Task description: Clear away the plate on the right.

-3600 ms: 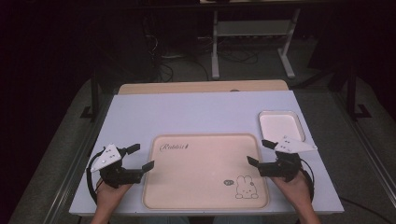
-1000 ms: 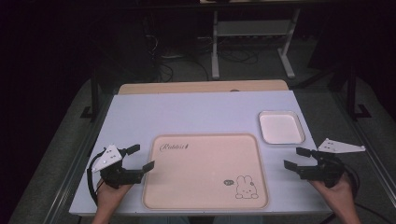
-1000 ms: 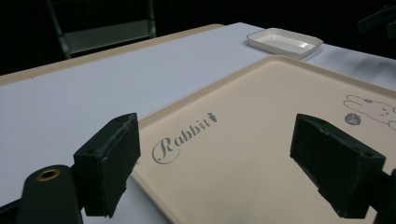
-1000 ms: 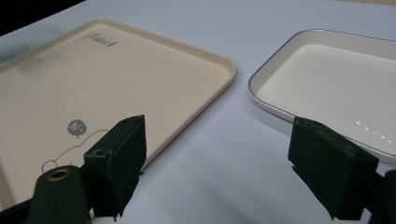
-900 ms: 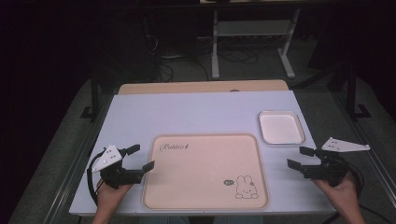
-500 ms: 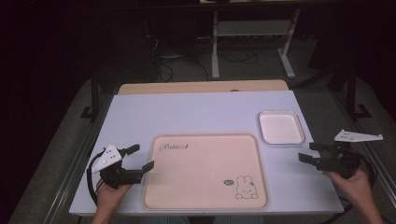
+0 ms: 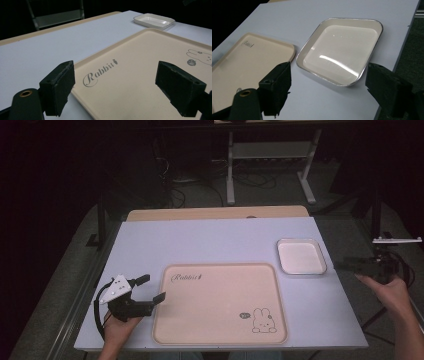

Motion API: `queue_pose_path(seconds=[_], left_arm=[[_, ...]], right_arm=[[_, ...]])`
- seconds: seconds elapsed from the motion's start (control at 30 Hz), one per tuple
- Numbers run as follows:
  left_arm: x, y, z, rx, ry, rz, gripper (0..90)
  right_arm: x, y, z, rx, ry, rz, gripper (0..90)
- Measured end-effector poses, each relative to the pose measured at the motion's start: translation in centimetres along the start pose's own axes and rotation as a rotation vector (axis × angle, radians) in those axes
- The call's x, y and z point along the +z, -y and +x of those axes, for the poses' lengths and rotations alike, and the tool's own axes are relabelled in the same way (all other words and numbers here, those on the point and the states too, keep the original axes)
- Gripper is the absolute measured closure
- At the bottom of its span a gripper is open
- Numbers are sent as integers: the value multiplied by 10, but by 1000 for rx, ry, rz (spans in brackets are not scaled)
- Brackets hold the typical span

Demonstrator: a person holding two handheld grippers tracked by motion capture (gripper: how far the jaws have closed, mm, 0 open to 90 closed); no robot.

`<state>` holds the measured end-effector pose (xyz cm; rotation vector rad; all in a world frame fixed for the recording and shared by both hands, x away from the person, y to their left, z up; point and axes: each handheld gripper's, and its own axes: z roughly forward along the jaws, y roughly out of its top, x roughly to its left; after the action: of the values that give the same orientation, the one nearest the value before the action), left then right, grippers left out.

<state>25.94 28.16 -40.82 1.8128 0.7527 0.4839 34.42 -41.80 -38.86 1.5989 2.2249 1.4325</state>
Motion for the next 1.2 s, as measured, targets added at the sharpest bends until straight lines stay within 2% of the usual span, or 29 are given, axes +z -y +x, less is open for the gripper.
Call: queue_pose_path(seconds=[0.17, 0.23, 0.3, 0.33, 0.37, 0.4, 0.43, 0.47, 0.63, 0.8, 0.9, 1.03, 1.2], left_arm=[[-1, 0, 1, -3, -1, 0, 154], [-2, 1, 2, -8, -2, -1, 154], [-2, 1, 3, -8, -2, -1, 154], [-2, 1, 3, -8, -2, -1, 154], [-3, 1, 3, -10, -2, -5, 154], [-3, 1, 3, -10, -2, -5, 154], [-3, 1, 3, -9, -2, -7, 154], [-2, 1, 3, -11, -2, -6, 154], [-3, 1, 3, -10, -1, -8, 154], [-4, 1, 4, -14, -4, -8, 154], [-5, 1, 5, -15, -5, -11, 154], [-6, 1, 5, -17, -7, -15, 154], [-6, 1, 5, -17, -7, -16, 154]], right_arm=[[11, -13, -12, 55, 26, 38, 251], [15, -18, -16, 81, 22, 56, 275], [19, -23, -20, 110, 41, 71, 290], [19, -23, -20, 110, 41, 71, 290], [24, -25, -24, 152, 50, 82, 293], [27, -26, -26, 172, 54, 96, 307], [27, -26, -26, 172, 54, 96, 307], [33, -28, -30, 205, 81, 126, 333], [43, -31, -42, 289, 91, 160, 414], [52, -34, -45, 293, 119, 201, 463], [57, -33, -49, 318, 79, 205, 499], [57, -31, -54, 351, 60, 182, 536], [61, -28, -57, 369, 43, 177, 575]])
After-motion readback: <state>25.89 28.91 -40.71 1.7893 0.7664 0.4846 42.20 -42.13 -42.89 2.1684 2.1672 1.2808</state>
